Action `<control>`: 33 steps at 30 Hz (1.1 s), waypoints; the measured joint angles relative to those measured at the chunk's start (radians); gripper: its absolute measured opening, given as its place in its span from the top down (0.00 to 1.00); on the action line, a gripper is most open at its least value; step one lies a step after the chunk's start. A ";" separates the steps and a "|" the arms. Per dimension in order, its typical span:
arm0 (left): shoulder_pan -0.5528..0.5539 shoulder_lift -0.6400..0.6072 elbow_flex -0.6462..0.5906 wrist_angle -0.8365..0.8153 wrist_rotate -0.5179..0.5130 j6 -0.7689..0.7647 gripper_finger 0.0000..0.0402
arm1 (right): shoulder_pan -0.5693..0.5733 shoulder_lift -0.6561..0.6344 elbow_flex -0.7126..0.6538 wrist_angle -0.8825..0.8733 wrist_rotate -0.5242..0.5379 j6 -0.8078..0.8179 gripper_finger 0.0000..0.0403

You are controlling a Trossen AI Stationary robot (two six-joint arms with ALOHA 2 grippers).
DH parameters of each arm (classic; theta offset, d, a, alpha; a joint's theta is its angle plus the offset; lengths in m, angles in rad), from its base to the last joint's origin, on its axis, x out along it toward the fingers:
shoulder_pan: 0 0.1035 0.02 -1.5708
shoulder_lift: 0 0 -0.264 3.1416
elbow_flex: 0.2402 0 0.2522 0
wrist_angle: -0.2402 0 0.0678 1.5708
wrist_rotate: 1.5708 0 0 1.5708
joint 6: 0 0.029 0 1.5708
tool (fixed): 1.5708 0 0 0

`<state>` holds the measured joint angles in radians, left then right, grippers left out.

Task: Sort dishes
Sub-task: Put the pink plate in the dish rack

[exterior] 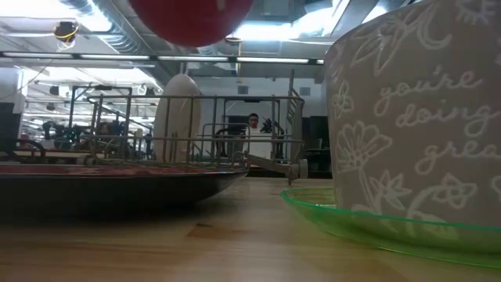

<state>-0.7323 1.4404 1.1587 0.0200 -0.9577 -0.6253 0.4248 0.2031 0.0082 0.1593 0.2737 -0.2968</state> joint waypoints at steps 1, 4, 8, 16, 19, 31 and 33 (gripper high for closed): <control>0.010 -0.014 0.000 -0.001 -0.018 -0.008 1.00 | 0.000 0.000 0.000 0.002 0.013 -0.001 0.51; 0.053 -0.043 -0.003 -0.005 -0.046 -0.049 1.00 | 0.000 0.000 0.000 0.002 0.057 -0.002 0.51; 0.130 -0.068 -0.024 -0.005 -0.042 -0.108 1.00 | 0.000 0.000 0.000 0.003 0.113 -0.009 0.51; 0.322 -0.074 -0.112 -0.007 0.058 -0.235 1.00 | 0.000 0.000 0.000 0.004 0.178 -0.080 0.51; 0.398 -0.074 -0.147 -0.011 0.111 -0.270 1.00 | 0.000 0.000 0.000 0.004 0.186 -0.080 0.51; 0.670 -0.076 -0.325 0.365 0.341 -0.267 1.00 | 0.000 0.000 0.000 0.003 0.187 -0.080 0.51; 0.695 -0.083 -0.348 0.395 0.350 -0.268 1.00 | 0.000 0.000 0.000 0.003 0.187 -0.080 0.51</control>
<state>-0.0372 1.3574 0.8112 0.4150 -0.6074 -0.8933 0.4248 0.2031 0.0080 0.1623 0.4606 -0.3767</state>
